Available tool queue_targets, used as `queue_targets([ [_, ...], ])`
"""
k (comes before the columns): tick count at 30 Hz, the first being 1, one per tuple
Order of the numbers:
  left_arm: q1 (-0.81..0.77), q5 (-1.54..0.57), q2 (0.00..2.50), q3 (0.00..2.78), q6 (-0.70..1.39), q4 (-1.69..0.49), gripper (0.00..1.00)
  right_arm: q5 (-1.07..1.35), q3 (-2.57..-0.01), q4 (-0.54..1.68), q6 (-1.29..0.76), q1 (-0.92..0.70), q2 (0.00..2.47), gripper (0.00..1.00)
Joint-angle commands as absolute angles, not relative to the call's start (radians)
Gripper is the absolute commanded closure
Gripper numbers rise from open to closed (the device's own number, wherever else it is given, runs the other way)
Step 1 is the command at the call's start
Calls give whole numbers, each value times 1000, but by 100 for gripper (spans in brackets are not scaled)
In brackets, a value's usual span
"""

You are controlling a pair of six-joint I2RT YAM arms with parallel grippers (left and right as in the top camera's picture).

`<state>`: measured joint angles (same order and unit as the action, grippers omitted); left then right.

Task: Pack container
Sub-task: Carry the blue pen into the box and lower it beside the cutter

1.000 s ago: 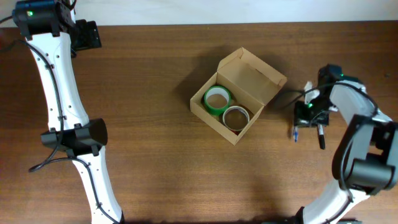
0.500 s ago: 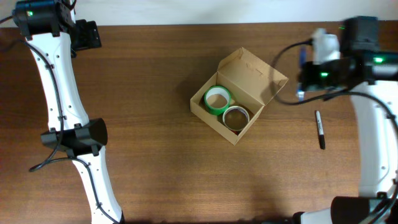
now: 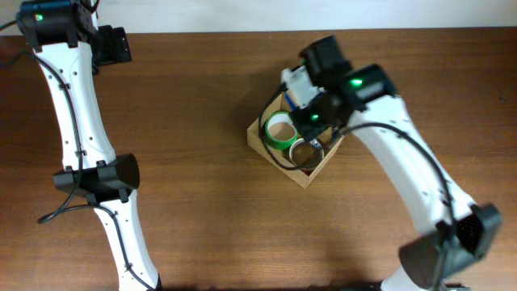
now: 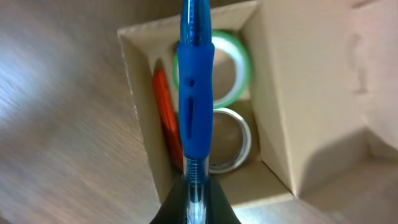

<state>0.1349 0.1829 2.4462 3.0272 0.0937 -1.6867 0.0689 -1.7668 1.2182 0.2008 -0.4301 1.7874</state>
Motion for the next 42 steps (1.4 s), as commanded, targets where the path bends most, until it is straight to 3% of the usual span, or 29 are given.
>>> queue_targets([
  [1,136,176,2438,3023,88,-1687,0,40,-1779,1212,313,-451,1864,96],
  [14,136,176,2438,3023,88,-1687,0,152,-1777,1216,337,-453,2063,96],
  [38,136,176,2438,3023,88,-1687,0,236,-1624,1124,363,-491,2086,96],
  [42,136,176,2438,3023,88,-1687,0,224,-1624,1122,363,-491,2086,85],
])
